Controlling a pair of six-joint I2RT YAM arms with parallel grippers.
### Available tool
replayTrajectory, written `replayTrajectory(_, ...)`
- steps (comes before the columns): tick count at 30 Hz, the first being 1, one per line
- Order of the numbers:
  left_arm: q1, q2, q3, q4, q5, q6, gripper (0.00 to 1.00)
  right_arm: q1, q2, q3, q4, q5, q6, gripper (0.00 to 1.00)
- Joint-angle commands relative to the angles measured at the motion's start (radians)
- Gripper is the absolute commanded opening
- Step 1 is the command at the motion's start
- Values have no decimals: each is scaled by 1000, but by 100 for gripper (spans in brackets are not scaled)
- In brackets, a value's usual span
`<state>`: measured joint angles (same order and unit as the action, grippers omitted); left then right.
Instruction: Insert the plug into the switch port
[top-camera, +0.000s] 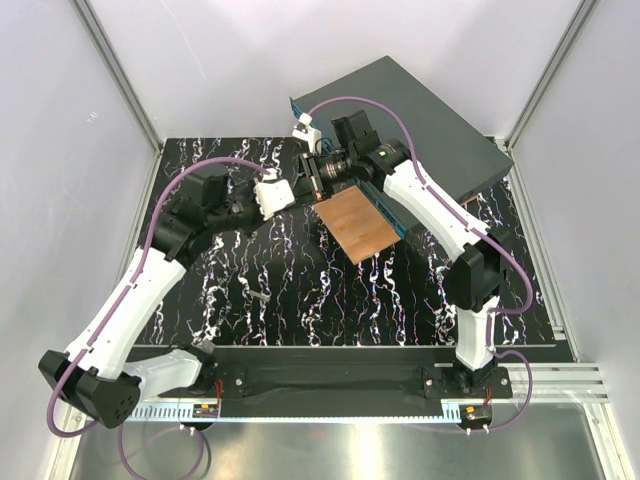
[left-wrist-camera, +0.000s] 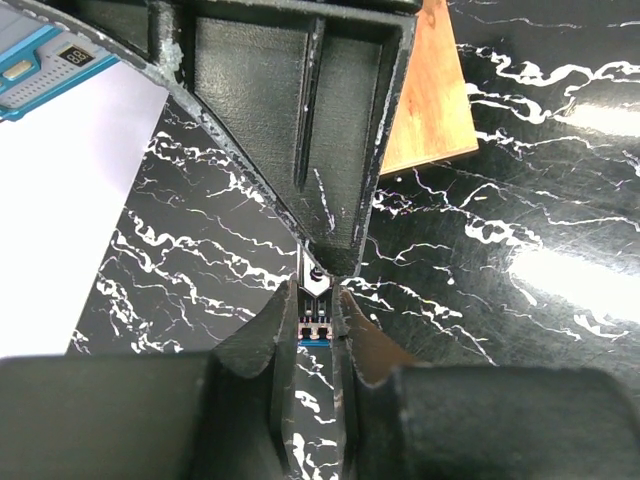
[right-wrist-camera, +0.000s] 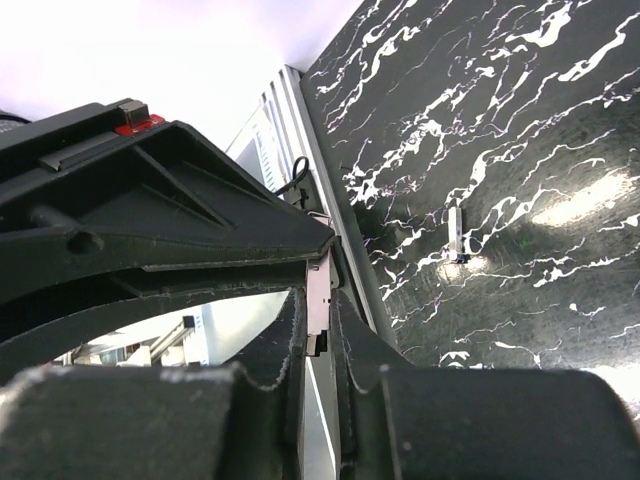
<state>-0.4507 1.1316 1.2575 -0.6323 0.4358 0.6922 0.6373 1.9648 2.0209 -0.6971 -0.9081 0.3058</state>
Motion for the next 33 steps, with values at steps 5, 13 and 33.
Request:
replayTrajectory(5,101,-84,8,22,170,-83,29,-28,-43,-19,59,-167,-22,0)
replayTrajectory(13,213,-135,-49,60,391,-86,41,-34,-70,-100,202,-308,99,0)
replayTrajectory(33,213,-122,-79,97,411,-49,40,-34,-73,-180,418,-357,343,0)
